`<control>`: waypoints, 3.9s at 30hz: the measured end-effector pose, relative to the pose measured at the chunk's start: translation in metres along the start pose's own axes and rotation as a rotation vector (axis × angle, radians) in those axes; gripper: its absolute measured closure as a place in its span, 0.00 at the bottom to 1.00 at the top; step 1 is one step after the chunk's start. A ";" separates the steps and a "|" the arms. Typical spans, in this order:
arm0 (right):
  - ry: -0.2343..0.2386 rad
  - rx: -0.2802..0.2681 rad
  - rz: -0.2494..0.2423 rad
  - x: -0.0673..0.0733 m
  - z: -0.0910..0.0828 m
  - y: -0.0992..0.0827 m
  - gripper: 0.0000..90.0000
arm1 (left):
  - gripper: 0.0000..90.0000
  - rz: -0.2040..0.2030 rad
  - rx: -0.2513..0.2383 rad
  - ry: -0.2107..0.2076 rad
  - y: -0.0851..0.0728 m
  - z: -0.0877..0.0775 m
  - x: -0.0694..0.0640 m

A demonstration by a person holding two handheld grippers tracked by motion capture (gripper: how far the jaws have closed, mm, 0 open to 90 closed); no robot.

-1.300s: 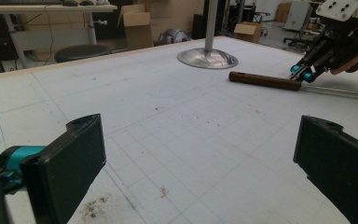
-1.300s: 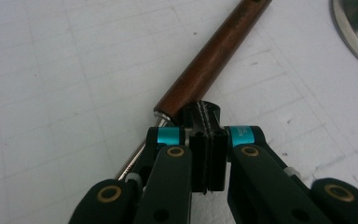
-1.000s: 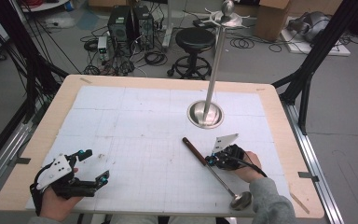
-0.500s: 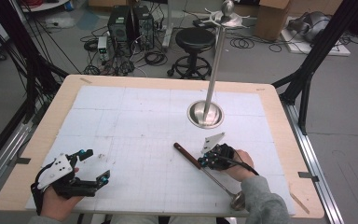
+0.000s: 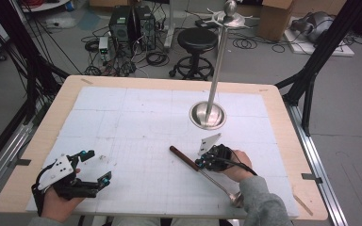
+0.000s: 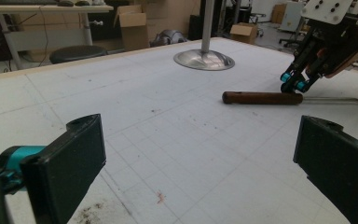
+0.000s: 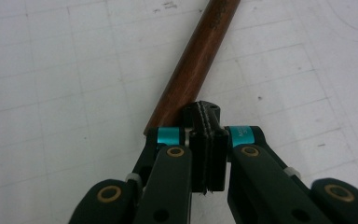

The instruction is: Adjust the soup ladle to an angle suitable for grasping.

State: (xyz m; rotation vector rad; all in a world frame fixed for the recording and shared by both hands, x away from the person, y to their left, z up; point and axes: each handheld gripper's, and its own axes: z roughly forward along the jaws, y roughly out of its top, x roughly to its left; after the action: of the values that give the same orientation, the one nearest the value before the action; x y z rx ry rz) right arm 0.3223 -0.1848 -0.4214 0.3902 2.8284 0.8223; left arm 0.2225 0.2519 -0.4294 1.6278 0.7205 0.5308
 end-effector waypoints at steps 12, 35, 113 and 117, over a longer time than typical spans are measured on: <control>-0.035 0.017 0.068 0.009 -0.020 -0.005 1.00 | 0.03 0.003 0.004 0.004 0.000 0.000 0.000; 0.035 0.102 0.031 0.024 -0.007 -0.001 1.00 | 0.03 0.008 0.003 -0.005 0.001 0.003 -0.001; 0.025 0.283 0.033 0.059 -0.020 0.001 0.41 | 0.03 0.006 0.007 0.001 0.000 -0.002 -0.002; 0.018 0.283 0.050 0.058 -0.019 0.002 0.50 | 0.03 0.000 0.013 0.007 -0.001 0.001 -0.001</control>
State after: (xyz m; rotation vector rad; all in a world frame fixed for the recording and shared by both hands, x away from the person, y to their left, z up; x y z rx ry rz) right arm 0.2635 -0.1759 -0.4098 0.4953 2.9687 0.4344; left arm 0.2219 0.2507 -0.4307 1.6387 0.7309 0.5328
